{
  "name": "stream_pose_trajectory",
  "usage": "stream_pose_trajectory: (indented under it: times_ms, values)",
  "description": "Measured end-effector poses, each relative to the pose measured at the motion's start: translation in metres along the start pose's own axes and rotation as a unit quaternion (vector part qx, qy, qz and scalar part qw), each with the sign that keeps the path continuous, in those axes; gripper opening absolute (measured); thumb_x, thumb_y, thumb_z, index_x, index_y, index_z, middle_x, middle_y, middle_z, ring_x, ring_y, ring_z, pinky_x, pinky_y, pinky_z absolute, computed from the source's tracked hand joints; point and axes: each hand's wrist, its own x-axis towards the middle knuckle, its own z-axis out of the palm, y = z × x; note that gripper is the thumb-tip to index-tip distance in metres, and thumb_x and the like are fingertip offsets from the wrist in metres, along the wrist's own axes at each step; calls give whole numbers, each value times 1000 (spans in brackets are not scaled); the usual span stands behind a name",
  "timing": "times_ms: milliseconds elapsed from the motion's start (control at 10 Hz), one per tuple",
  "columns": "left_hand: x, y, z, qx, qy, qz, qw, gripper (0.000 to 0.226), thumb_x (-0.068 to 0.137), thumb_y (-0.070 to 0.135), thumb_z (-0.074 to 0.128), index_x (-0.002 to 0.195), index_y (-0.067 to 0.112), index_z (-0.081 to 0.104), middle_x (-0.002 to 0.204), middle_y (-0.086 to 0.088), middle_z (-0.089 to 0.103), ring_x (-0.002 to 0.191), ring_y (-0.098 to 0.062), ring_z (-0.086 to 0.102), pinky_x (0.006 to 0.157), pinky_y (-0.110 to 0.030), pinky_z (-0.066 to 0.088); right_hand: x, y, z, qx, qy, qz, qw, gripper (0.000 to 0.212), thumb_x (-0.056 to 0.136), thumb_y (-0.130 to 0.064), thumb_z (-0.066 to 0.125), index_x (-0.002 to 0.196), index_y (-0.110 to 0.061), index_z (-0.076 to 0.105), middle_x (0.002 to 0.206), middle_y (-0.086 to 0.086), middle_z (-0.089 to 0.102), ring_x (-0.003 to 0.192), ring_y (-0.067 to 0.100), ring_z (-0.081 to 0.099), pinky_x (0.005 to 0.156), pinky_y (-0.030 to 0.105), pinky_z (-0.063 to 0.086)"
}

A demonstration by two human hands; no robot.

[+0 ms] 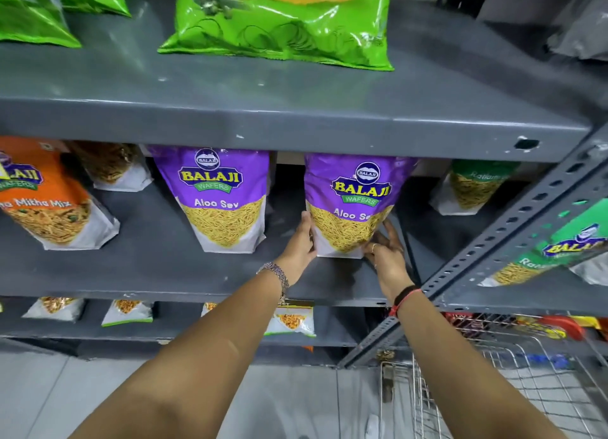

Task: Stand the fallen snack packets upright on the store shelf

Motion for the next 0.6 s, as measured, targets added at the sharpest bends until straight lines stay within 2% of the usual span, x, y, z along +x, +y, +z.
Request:
stream_pose_trajectory:
  times_ms: [100, 200, 300, 500, 600]
  values:
    - [1, 1, 9, 0, -1, 1, 1000, 55, 95, 50, 21, 139, 22, 38, 147, -2, 44, 136, -18, 41, 99, -27, 38, -2, -3, -7, -9, 3, -9, 1000, 77, 78, 19, 41, 141, -25, 38, 127, 10, 60, 85, 11, 57, 61, 15, 48]
    - [4, -2, 20, -8, 1, 5, 1000, 53, 95, 48, 23, 137, 20, 41, 146, -2, 46, 134, -18, 43, 104, -28, 38, -2, -4, -14, 0, 0, -20, 1000, 72, 81, 18, 40, 141, -23, 37, 136, 12, 56, 122, 26, 54, 96, 37, 47]
    - [9, -7, 26, -7, 8, 8, 1000, 54, 95, 49, 23, 138, 20, 40, 147, -3, 44, 136, -18, 42, 114, -34, 32, -2, -4, -19, -12, 5, -33, 999, 70, 83, 17, 36, 139, -24, 38, 137, 11, 53, 127, 26, 50, 97, 38, 43]
    - [12, -13, 28, -20, 26, 3, 999, 58, 95, 49, 21, 144, 19, 31, 152, -4, 37, 141, -19, 34, 118, -41, 26, 0, -6, -20, -38, 5, -38, 999, 69, 83, 17, 35, 141, -20, 37, 144, 10, 47, 130, 25, 47, 107, 43, 42]
    - [8, -14, 24, -8, 71, 23, 997, 57, 95, 48, 26, 139, 15, 38, 148, -6, 43, 137, -22, 39, 114, -39, 33, -5, -5, -21, -99, 29, -33, 994, 63, 85, 11, 38, 141, -19, 36, 144, 10, 48, 129, 25, 47, 100, 35, 43]
